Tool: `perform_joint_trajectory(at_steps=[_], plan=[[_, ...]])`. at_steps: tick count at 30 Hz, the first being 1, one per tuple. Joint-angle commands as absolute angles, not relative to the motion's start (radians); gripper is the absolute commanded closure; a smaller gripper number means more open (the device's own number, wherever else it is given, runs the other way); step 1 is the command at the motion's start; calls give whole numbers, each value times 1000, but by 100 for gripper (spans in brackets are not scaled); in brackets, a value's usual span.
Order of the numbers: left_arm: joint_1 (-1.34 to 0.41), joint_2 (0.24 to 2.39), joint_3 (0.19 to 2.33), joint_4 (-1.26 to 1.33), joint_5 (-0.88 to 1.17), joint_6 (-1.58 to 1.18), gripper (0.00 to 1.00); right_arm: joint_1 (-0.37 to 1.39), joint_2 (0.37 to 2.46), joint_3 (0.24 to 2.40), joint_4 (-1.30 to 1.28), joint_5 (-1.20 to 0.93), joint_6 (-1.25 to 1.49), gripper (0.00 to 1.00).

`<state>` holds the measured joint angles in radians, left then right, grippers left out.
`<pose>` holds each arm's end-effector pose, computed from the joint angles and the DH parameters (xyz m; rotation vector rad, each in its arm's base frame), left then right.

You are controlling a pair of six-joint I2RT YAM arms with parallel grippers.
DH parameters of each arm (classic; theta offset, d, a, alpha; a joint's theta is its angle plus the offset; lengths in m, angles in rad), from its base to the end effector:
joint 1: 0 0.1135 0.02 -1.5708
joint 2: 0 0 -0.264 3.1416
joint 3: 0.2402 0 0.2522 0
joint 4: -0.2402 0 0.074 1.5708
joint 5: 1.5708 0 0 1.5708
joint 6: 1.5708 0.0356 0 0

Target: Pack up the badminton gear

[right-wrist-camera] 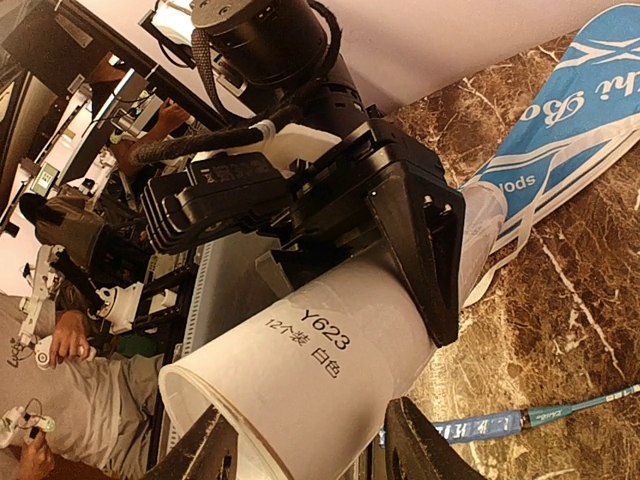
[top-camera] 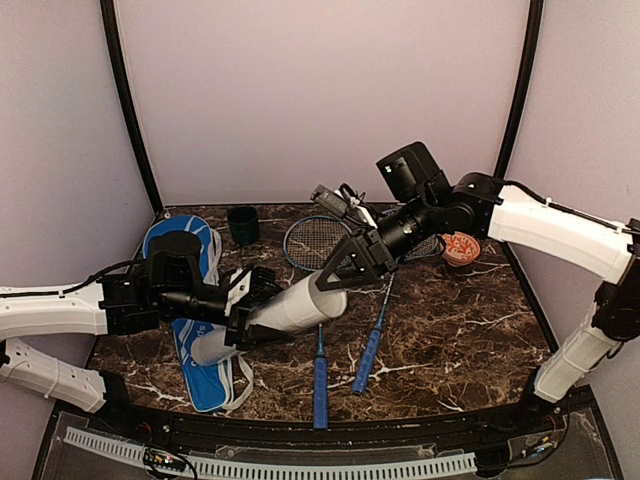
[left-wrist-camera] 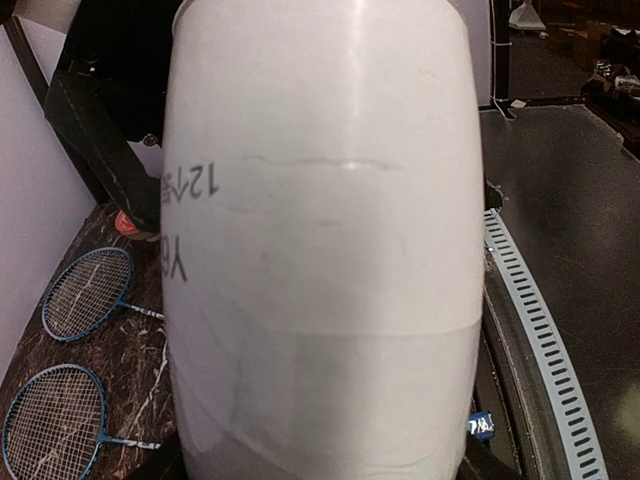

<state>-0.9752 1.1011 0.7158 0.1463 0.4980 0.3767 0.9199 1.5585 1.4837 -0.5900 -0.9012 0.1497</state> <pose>0.1275 -0.2184 0.2875 1.4310 1.1996 -0.8690 0.1845 0.2883 0.3597 -1.3892 1.9610 1.5540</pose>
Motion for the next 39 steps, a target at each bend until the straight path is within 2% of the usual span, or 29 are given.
perform_joint_trajectory(at_steps=[1, 10, 15, 28, 34, 39], plan=[[-982, 1094, 783, 326, 537, 356, 53, 936, 1639, 1437, -556, -836, 126, 50], [-982, 1102, 792, 312, 531, 355, 52, 893, 1634, 1418, -543, -832, 126, 51], [-982, 1104, 825, 222, 464, 358, 53, 891, 1549, 1450, -546, -832, 130, 49], [-982, 1080, 910, 58, 290, 302, 54, 849, 1312, 1513, -471, -782, 192, 23], [-982, 1167, 1026, 26, 87, 149, 56, 793, 1211, 1404, -373, -667, 255, 14], [-982, 1248, 1113, 73, 34, -7, 55, 789, 1171, 1216, -202, -534, 358, 13]])
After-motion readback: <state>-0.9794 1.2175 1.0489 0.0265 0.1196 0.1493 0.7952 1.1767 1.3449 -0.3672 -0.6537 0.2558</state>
